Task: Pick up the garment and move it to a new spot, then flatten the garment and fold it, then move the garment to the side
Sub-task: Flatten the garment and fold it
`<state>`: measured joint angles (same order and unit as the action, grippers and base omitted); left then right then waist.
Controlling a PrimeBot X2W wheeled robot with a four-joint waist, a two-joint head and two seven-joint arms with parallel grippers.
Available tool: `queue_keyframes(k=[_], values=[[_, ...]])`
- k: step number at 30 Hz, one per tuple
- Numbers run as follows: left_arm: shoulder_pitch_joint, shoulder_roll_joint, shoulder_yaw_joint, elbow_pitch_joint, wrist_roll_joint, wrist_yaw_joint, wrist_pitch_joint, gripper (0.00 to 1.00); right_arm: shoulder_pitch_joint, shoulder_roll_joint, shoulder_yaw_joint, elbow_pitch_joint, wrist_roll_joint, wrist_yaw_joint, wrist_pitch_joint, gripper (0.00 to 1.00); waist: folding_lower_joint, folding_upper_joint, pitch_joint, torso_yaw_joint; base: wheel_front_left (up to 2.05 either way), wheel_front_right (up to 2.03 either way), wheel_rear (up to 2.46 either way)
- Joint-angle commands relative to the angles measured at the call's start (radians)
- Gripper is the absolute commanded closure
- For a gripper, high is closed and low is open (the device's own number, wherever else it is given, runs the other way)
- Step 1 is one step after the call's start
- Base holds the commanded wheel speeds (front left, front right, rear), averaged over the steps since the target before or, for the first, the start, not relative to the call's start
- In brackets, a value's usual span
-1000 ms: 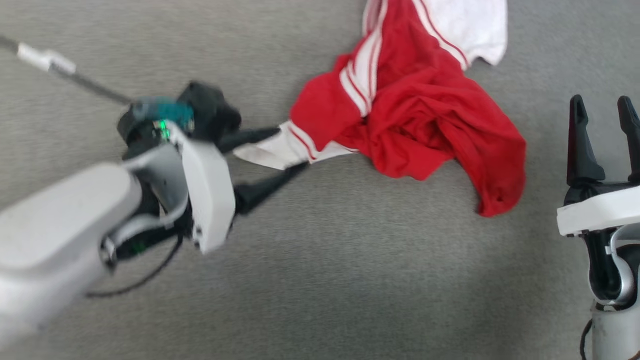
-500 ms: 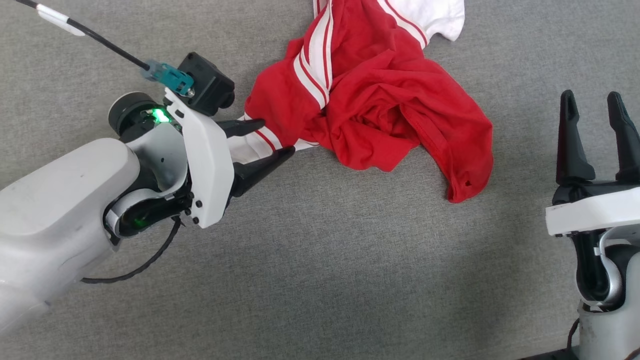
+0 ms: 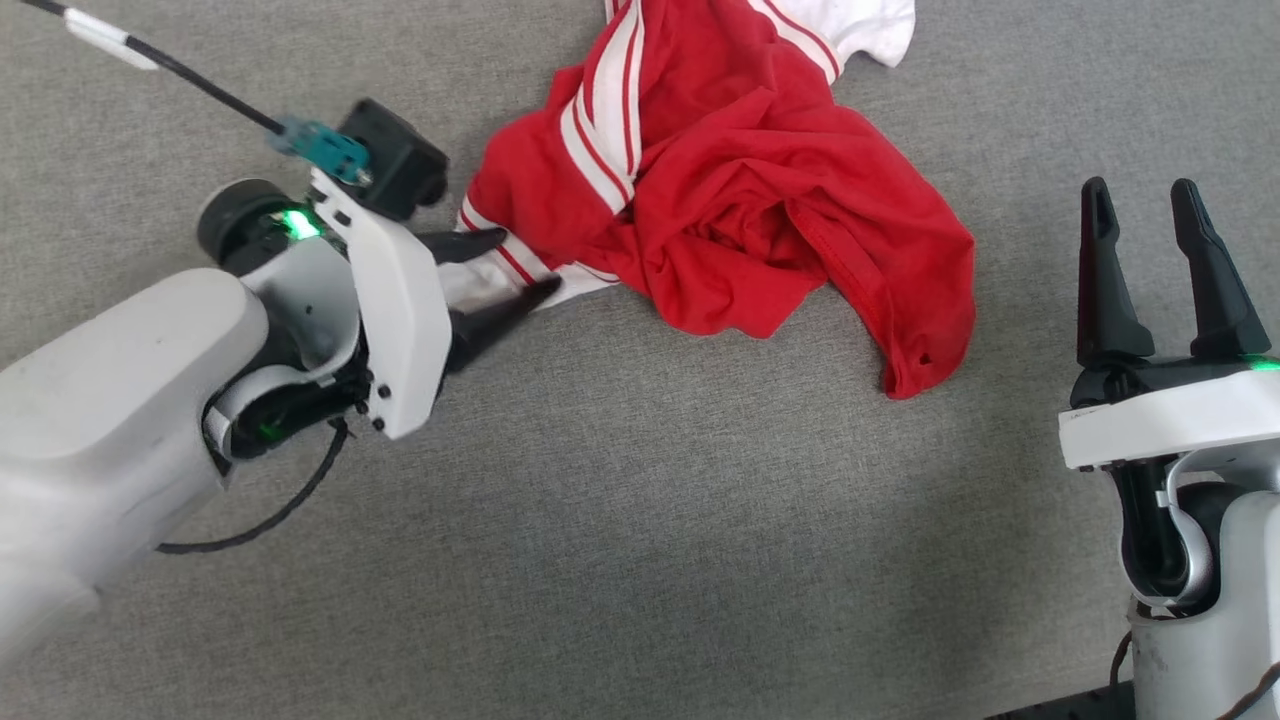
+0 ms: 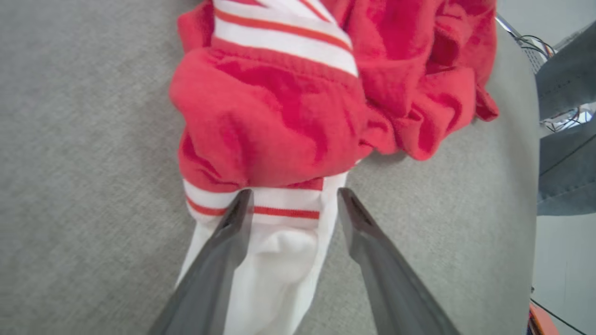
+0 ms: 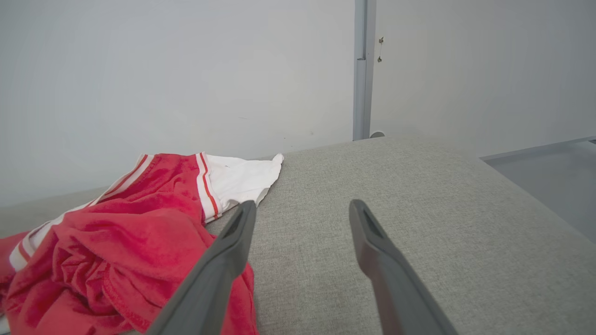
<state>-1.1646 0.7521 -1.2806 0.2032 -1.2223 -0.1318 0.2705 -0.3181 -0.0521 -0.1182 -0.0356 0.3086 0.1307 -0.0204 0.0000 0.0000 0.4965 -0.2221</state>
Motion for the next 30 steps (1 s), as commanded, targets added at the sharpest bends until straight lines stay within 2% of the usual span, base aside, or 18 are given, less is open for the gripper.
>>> queue_keyframes(k=[1, 2, 8, 16, 20, 25, 30], values=[[-0.006, -0.009, -0.001, 0.020, -0.005, 0.002, -0.009, 0.92, -0.009, 0.002, 0.002, 0.001, 0.009, 0.000, -0.009, 0.00, 0.0000, 0.0000, 0.002, -0.004, 0.00, 0.00, 0.00], [-0.004, -0.014, -0.001, 0.030, -0.018, 0.002, -0.013, 1.00, -0.010, 0.001, 0.002, 0.001, 0.009, 0.000, -0.010, 0.00, 0.0000, 0.0000, 0.003, -0.005, 0.00, 0.00, 0.00], [-0.007, -0.015, -0.001, 0.055, -0.050, 0.002, -0.018, 1.00, -0.006, 0.002, 0.002, -0.008, 0.016, 0.000, -0.013, 0.00, 0.0000, 0.0000, 0.009, -0.007, 0.00, 0.00, 0.00], [-0.051, 0.022, 0.000, 0.037, -0.077, 0.002, -0.056, 1.00, -0.007, 0.001, -0.002, 0.000, 0.020, 0.000, -0.016, 0.00, 0.0000, 0.0000, 0.002, 0.006, 0.00, 0.00, 0.00], [-0.089, 0.058, 0.012, 0.039, -0.121, 0.002, -0.084, 1.00, -0.005, 0.001, 0.001, 0.007, 0.022, 0.000, -0.017, 0.00, 0.0000, 0.0000, -0.005, 0.012, 0.00, 0.00, 0.00], [-0.135, 0.081, 0.034, 0.088, -0.165, 0.002, -0.105, 1.00, -0.007, 0.001, 0.015, 0.013, 0.029, 0.000, -0.019, 0.00, 0.0000, 0.0000, -0.001, 0.006, 0.00, 0.00, 0.00], [-0.191, 0.085, 0.047, 0.198, -0.185, 0.002, -0.100, 1.00, -0.014, 0.001, 0.042, 0.016, 0.041, 0.000, -0.025, 0.00, 0.0000, 0.0000, 0.021, -0.020, 0.00, 0.00, 0.00]])
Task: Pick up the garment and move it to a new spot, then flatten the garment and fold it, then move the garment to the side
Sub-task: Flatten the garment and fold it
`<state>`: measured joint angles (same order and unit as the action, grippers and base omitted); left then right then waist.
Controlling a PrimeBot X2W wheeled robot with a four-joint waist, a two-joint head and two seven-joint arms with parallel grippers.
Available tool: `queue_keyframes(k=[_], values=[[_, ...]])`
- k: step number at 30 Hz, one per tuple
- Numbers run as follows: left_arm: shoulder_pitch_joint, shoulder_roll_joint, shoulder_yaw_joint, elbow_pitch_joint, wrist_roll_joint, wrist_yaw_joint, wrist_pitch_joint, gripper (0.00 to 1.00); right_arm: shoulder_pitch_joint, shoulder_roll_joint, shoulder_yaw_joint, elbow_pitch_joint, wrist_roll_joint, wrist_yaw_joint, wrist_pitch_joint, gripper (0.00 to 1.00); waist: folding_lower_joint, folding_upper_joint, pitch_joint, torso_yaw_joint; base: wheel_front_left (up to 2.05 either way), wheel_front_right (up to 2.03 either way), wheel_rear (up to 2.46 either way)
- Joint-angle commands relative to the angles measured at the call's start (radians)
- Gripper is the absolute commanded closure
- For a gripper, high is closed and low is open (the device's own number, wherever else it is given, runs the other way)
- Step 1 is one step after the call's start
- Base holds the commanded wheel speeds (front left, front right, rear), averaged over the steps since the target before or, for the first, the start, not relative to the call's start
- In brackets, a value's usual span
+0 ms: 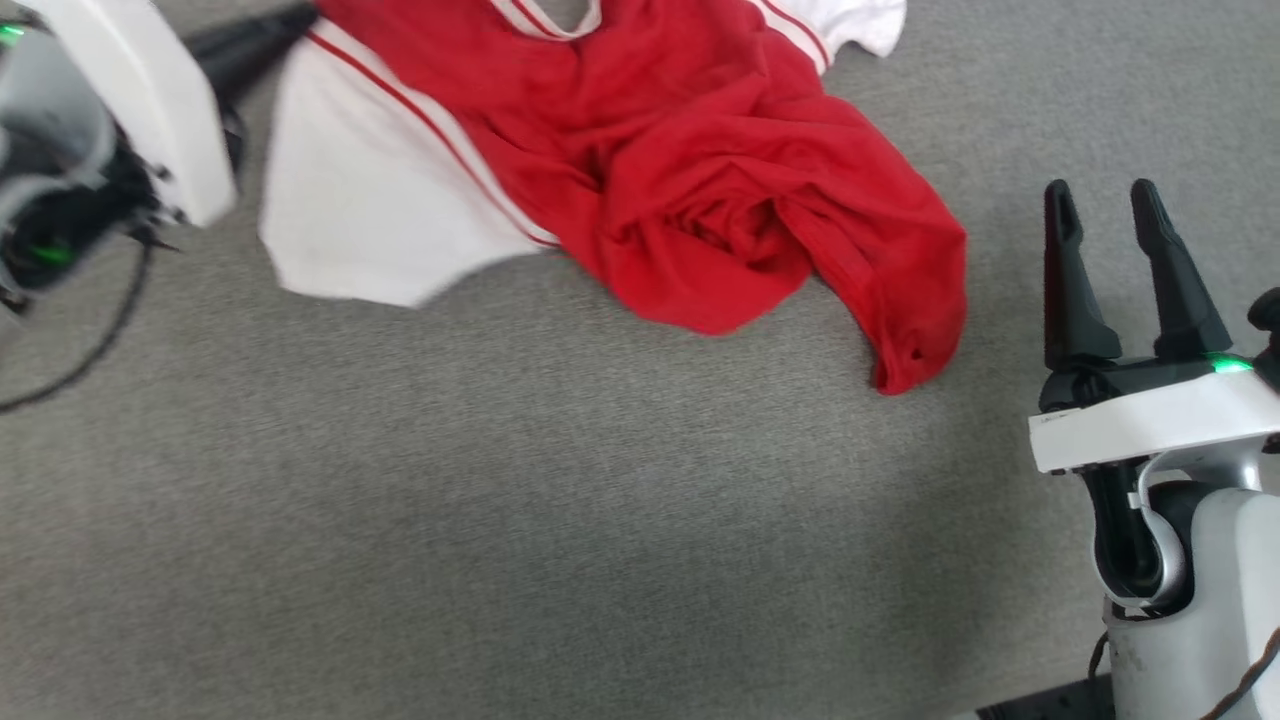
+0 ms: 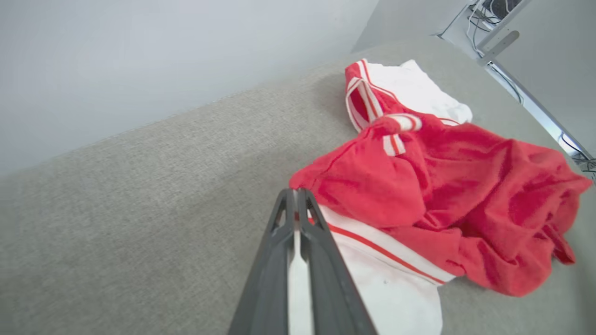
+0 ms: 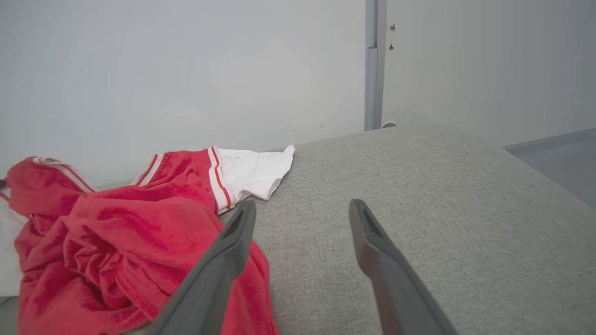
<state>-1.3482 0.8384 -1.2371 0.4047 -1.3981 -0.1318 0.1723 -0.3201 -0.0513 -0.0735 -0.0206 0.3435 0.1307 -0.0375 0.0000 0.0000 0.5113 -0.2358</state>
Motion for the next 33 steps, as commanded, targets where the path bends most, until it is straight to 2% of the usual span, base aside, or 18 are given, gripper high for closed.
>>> queue_keyframes(k=[1, 6, 10, 19, 20, 21, 30, 33], values=[[-0.020, 0.001, 0.003, 0.023, -0.004, 0.002, 0.002, 1.00, -0.012, 0.000, 0.001, 0.002, 0.009, 0.000, -0.010, 0.00, 0.0000, 0.0000, 0.010, -0.014, 0.00, 0.00, 0.00], [-0.077, 0.005, -0.009, 0.208, 0.047, 0.002, 0.012, 1.00, -0.010, 0.000, 0.022, 0.006, 0.019, 0.000, -0.022, 0.00, 0.0000, 0.0000, 0.037, -0.056, 0.00, 0.00, 0.00], [-0.094, -0.010, -0.018, 0.326, 0.095, 0.002, -0.028, 1.00, -0.009, 0.000, 0.029, 0.005, 0.025, 0.000, -0.030, 0.00, 0.0000, 0.0000, 0.050, -0.076, 0.00, 0.00, 0.00], [-0.033, -0.051, -0.032, 0.398, 0.105, 0.002, -0.066, 1.00, -0.021, 0.000, 0.026, 0.002, 0.011, 0.000, -0.012, 0.00, 0.0000, 0.0000, 0.052, -0.071, 0.00, 0.00, 0.00], [-0.033, -0.051, -0.033, 0.396, 0.104, 0.002, -0.076, 0.29, -0.021, 0.000, 0.023, 0.001, 0.007, 0.000, -0.007, 0.00, 0.0000, 0.0000, 0.049, -0.065, 0.00, 0.00, 0.00], [-0.035, -0.050, -0.032, 0.393, 0.107, 0.002, -0.094, 0.00, -0.021, 0.000, 0.021, 0.001, 0.002, 0.000, -0.005, 0.00, 0.0000, 0.0000, 0.045, -0.058, 0.00, 0.00, 0.00], [0.023, -0.030, -0.034, 0.282, 0.089, 0.002, -0.275, 0.00, 0.000, 0.001, 0.016, -0.013, -0.057, 0.000, 0.057, 0.00, 0.0000, 0.0000, -0.031, 0.035, 0.00, 0.00, 0.00], [0.081, -0.033, -0.022, 0.237, 0.051, 0.002, -0.378, 0.00, 0.016, -0.012, 0.034, -0.026, -0.092, 0.000, 0.105, 0.00, 0.0000, 0.0000, -0.070, 0.076, 0.00, 0.00, 0.00]])
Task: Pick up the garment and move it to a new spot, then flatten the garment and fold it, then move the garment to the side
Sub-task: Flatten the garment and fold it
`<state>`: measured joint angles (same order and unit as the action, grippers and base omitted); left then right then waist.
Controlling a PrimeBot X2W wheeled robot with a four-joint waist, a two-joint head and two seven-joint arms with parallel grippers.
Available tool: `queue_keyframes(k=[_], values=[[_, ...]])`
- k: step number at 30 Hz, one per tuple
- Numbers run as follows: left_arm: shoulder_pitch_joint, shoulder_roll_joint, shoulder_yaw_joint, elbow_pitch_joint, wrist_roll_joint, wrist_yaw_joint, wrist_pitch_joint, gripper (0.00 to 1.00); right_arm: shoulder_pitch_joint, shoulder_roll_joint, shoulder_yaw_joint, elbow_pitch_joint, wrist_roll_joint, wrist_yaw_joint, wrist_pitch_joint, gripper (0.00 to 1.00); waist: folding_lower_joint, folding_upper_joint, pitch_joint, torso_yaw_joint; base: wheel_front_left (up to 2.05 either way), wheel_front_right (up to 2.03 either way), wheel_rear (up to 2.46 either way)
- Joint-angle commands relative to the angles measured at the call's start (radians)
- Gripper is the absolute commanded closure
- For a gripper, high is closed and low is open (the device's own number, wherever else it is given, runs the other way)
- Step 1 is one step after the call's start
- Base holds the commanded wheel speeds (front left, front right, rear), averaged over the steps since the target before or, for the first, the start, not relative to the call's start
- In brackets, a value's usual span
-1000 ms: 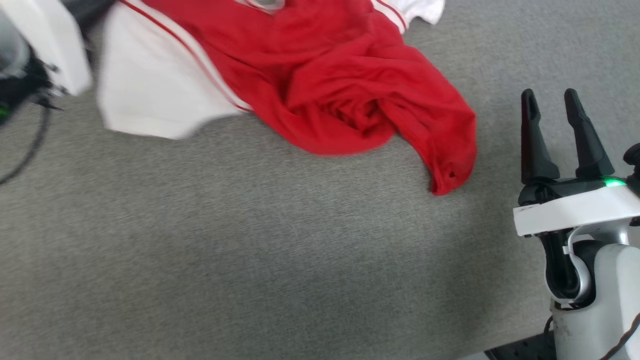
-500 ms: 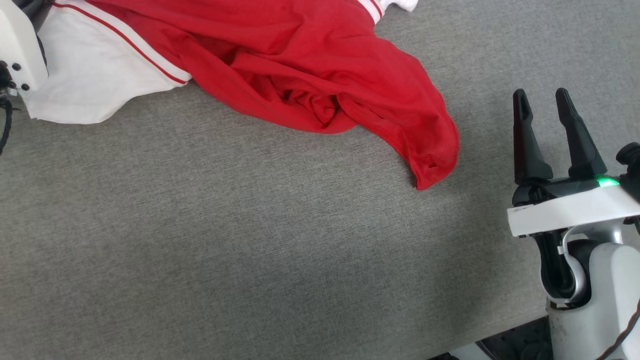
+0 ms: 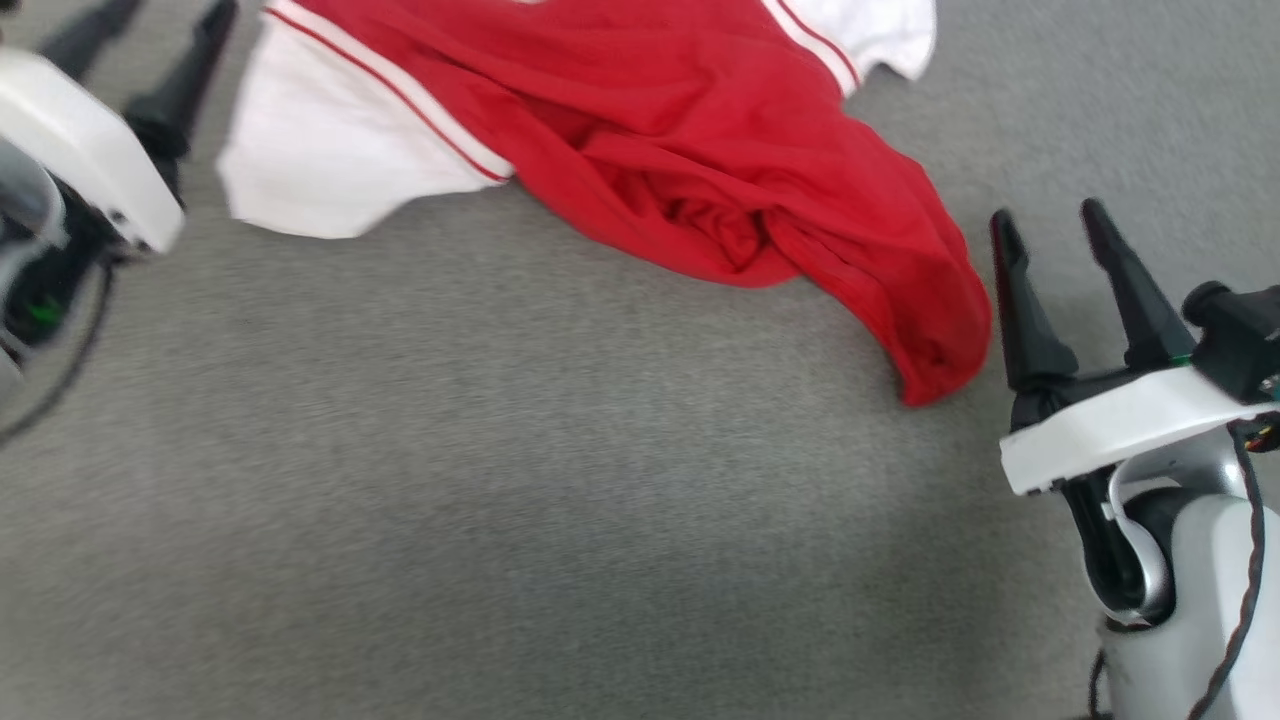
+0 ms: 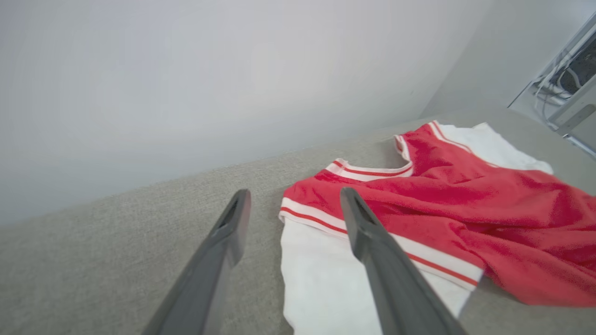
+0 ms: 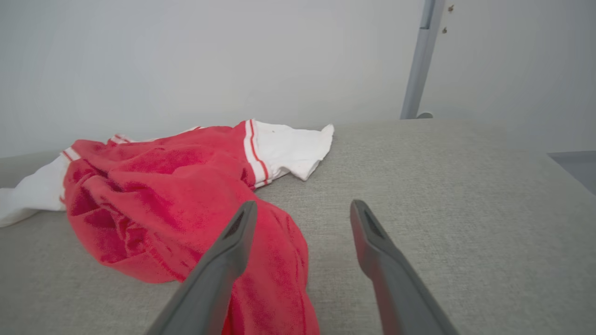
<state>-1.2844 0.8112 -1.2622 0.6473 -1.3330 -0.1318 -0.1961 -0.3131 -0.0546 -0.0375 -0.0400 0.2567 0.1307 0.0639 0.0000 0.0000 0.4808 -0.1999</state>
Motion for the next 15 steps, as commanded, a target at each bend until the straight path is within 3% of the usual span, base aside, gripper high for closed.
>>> queue_keyframes(k=[1, 5, 9, 15], values=[[0.040, -0.007, 0.014, -0.018, -0.021, 0.002, -0.033, 0.00, 0.017, -0.018, 0.007, -0.013, -0.014, 0.000, 0.023, 0.00, 0.0000, 0.0000, -0.052, 0.054, 0.00, 0.00, 0.00], [0.147, -0.025, 0.091, -0.056, -0.008, 0.002, -0.069, 0.00, 0.042, -0.083, 0.056, -0.048, -0.031, 0.000, 0.108, 0.00, 0.0000, 0.0000, -0.094, 0.110, 0.00, 0.00, 0.00], [0.319, -0.085, 0.309, -0.120, 0.122, 0.019, -0.069, 0.00, 0.060, -0.170, 0.104, -0.080, -0.024, 0.000, 0.203, 0.00, 0.0000, 0.0000, -0.125, 0.162, 0.00, 0.00, 0.00], [0.655, -0.231, 0.670, -0.278, 0.403, 0.059, -0.070, 0.00, 0.023, -0.314, 0.196, -0.105, -0.002, 0.000, 0.357, 0.00, 0.0000, 0.0000, -0.150, 0.229, 0.00, 0.00, 0.00]])
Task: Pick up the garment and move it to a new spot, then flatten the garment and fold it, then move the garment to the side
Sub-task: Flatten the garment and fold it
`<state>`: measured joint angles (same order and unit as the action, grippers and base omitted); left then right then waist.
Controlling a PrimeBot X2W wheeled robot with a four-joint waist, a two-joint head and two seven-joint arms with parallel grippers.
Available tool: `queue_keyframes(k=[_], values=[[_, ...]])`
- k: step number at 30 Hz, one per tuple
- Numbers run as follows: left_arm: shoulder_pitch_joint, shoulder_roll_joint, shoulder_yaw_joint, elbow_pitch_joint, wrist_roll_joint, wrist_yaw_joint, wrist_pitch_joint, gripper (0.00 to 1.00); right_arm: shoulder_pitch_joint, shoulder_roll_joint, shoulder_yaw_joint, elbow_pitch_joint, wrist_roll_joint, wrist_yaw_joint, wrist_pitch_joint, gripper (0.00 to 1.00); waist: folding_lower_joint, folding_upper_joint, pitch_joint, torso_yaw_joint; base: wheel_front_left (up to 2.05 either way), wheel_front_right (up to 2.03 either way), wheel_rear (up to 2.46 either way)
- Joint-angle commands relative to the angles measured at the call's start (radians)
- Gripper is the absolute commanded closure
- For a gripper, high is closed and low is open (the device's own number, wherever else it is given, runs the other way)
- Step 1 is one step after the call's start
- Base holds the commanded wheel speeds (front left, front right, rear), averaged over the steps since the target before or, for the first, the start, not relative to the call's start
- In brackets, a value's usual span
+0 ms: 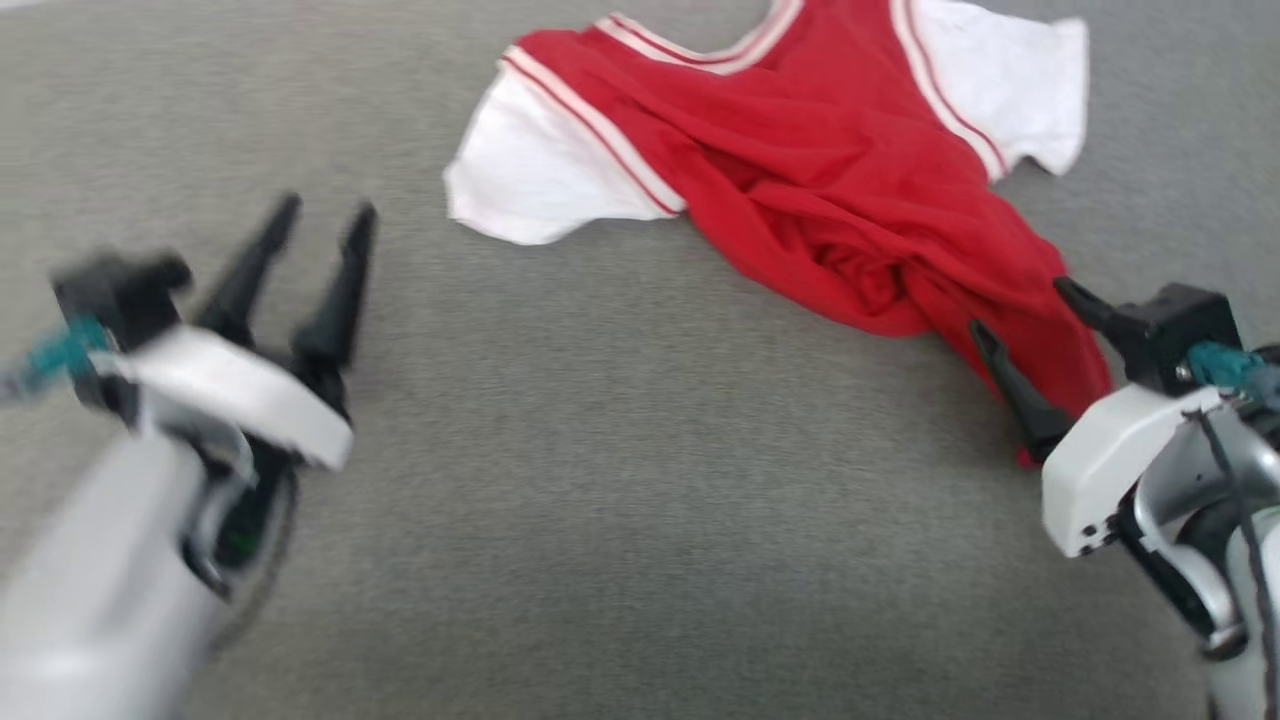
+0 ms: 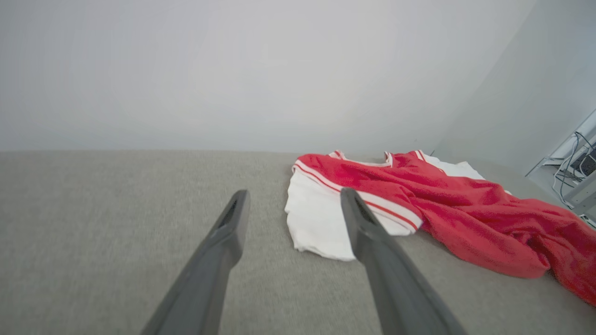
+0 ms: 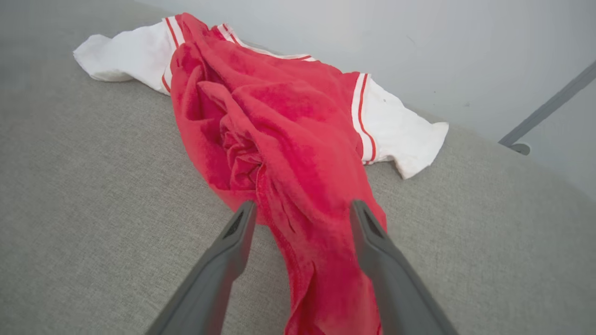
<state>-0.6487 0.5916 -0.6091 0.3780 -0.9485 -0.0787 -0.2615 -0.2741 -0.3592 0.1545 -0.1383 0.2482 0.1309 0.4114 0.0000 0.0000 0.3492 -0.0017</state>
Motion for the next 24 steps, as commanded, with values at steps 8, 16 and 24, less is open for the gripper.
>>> queue_keyframes(k=[8, 16, 24], values=[[0.300, -0.193, 0.267, -0.171, 0.309, -0.022, -0.005, 0.00, -0.120, -0.176, 0.144, 0.043, 0.063, 0.000, 0.180, 0.00, 0.0000, 0.0000, -0.021, 0.115, 0.00, 0.00, 0.00], [0.398, -0.304, 0.363, -0.235, 0.378, -0.052, -0.005, 0.00, -0.181, -0.273, 0.215, 0.165, 0.094, 0.000, 0.248, 0.00, 0.0000, 0.0000, 0.006, 0.195, 0.00, 0.00, 0.00], [0.416, -0.323, 0.349, -0.262, 0.355, -0.053, -0.005, 0.00, -0.219, -0.242, 0.262, 0.314, 0.071, 0.000, 0.226, 0.05, 0.0000, 0.0000, 0.018, 0.225, 0.00, 0.00, 0.00]])
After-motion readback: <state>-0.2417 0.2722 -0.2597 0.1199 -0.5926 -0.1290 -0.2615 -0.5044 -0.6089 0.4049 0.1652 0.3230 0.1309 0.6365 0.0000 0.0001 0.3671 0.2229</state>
